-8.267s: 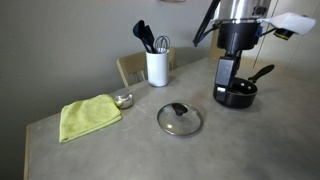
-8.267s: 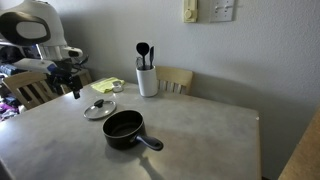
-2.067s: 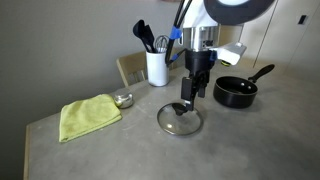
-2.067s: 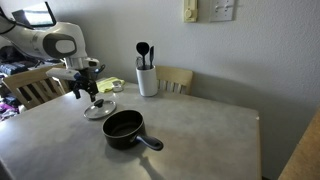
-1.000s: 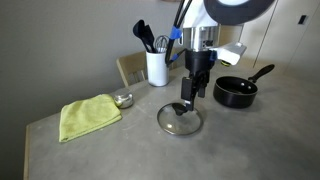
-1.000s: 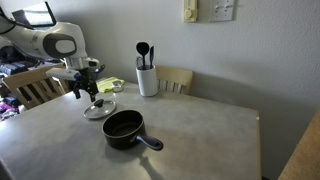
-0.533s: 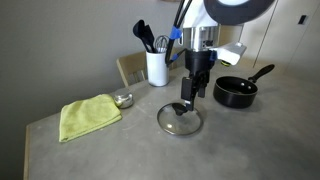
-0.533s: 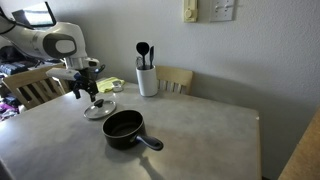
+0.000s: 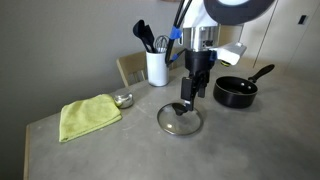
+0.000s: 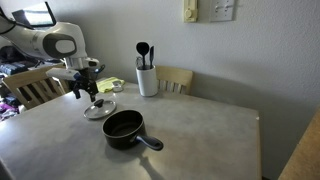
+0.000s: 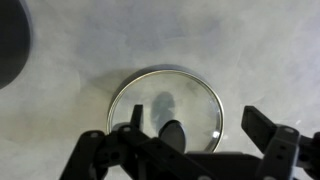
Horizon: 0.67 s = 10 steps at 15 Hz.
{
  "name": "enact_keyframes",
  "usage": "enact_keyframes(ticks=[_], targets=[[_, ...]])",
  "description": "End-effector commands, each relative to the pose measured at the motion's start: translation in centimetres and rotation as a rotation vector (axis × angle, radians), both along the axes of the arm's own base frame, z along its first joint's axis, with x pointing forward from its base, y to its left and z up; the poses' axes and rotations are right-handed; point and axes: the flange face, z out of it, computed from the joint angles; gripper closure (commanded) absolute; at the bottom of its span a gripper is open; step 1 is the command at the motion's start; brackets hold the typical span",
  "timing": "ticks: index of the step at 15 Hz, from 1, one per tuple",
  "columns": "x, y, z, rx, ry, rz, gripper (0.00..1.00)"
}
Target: Pick the glass lid and put it on the pot
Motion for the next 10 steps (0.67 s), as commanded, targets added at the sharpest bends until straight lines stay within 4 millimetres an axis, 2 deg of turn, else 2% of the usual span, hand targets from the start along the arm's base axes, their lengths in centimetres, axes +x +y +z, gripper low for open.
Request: enact_keyframes(ticks=[1,6,10], targets=[[-0.1,-0.2,-0.9,-0.012,0.004,-0.037,0.00],[1.5,-0.6,-4.1,-0.056,-0.001,-0.103,0.00],[3.9,-0.3,-6.1,-0.040,-0.025,-0.094,0.00]])
